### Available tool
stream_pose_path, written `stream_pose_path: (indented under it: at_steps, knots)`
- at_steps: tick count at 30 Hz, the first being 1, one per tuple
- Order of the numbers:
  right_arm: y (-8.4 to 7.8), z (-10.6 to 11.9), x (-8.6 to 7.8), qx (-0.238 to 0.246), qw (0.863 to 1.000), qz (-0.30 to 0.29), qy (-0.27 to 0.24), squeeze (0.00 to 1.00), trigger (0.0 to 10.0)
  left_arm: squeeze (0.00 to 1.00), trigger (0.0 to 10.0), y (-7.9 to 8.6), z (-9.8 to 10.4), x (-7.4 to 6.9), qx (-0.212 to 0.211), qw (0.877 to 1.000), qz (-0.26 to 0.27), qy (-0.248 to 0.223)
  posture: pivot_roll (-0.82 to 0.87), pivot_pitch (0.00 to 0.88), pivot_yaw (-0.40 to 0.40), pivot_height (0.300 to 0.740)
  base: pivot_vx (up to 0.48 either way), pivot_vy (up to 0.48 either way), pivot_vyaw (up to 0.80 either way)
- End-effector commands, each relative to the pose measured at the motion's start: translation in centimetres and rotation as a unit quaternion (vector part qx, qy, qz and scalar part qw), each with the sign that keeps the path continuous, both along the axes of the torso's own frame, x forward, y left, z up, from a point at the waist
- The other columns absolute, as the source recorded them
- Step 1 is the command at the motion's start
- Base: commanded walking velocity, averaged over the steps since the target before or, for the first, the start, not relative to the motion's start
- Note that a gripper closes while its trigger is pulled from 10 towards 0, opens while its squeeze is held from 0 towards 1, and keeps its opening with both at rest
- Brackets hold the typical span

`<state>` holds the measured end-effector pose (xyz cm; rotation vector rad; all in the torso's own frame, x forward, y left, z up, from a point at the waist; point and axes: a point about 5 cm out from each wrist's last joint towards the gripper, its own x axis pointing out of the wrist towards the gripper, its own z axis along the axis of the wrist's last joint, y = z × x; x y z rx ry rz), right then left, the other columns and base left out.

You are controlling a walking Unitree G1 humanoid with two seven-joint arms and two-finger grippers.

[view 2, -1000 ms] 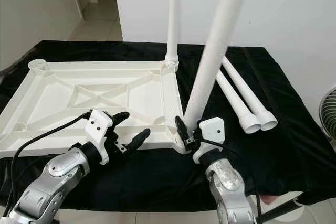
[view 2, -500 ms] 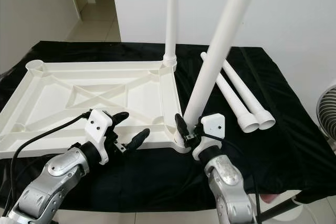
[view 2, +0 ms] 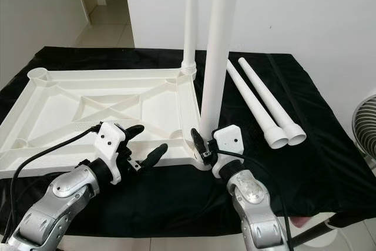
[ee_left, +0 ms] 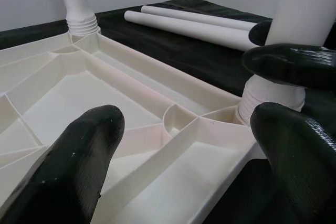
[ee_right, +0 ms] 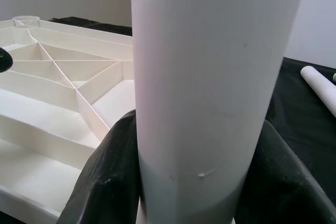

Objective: Building children table

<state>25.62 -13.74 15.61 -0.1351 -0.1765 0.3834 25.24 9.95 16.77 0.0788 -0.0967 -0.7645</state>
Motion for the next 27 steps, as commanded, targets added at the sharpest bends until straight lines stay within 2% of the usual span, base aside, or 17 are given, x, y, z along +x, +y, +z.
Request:
stream_pose_path:
  at_steps: [1, 8, 11, 15, 16, 19, 27]
  knots:
    - [0.0, -1.9, -0.5, 0.001, 0.999, -0.008, 0.039, 0.00, 10.0, 0.00, 10.0, 0.1, -0.1, -0.3, 0.002, 1.000, -0.015, 0.007, -0.01, 0.098, 0.032, 0.740, 0.000, 0.000, 0.00]
    - [-0.5, -1.5, -1.3, -0.004, 1.000, -0.018, -0.004, 0.00, 10.0, 0.00, 10.0, 0.0, -0.1, -0.2, 0.002, 1.000, -0.017, 0.007, -0.02, 0.092, 0.036, 0.740, 0.000, 0.000, 0.00]
    - [-2.0, -1.5, -1.0, 0.004, 0.998, -0.065, -0.012, 0.00, 10.0, 0.00, 10.0, -0.2, 0.0, -0.1, 0.000, 1.000, -0.019, 0.006, -0.02, 0.089, 0.038, 0.740, 0.000, 0.000, 0.00]
    - [-2.4, -1.8, -0.8, 0.014, 0.997, -0.076, -0.002, 0.00, 10.0, 0.00, 10.0, -0.3, 0.0, -0.1, -0.002, 1.000, -0.021, 0.006, -0.02, 0.089, 0.038, 0.740, 0.000, 0.000, 0.00]
    - [-2.6, -2.0, -0.7, 0.034, 0.996, -0.084, 0.009, 0.00, 10.0, 0.00, 10.0, -0.3, 0.0, 0.0, -0.001, 1.000, -0.021, 0.005, -0.02, 0.083, 0.037, 0.740, 0.000, 0.000, 0.00]
    - [-2.9, -2.0, -0.6, 0.045, 0.995, -0.090, 0.008, 0.00, 10.0, 0.00, 10.0, -0.4, 0.0, 0.0, -0.003, 1.000, -0.021, 0.005, -0.02, 0.081, 0.036, 0.740, 0.000, 0.000, 0.00]
    - [-2.6, -2.7, -0.6, 0.044, 0.995, -0.088, 0.020, 0.00, 10.0, 0.00, 10.0, -0.3, 0.0, 0.0, 0.000, 1.000, -0.023, 0.004, -0.02, 0.075, 0.039, 0.740, 0.000, 0.000, 0.00]
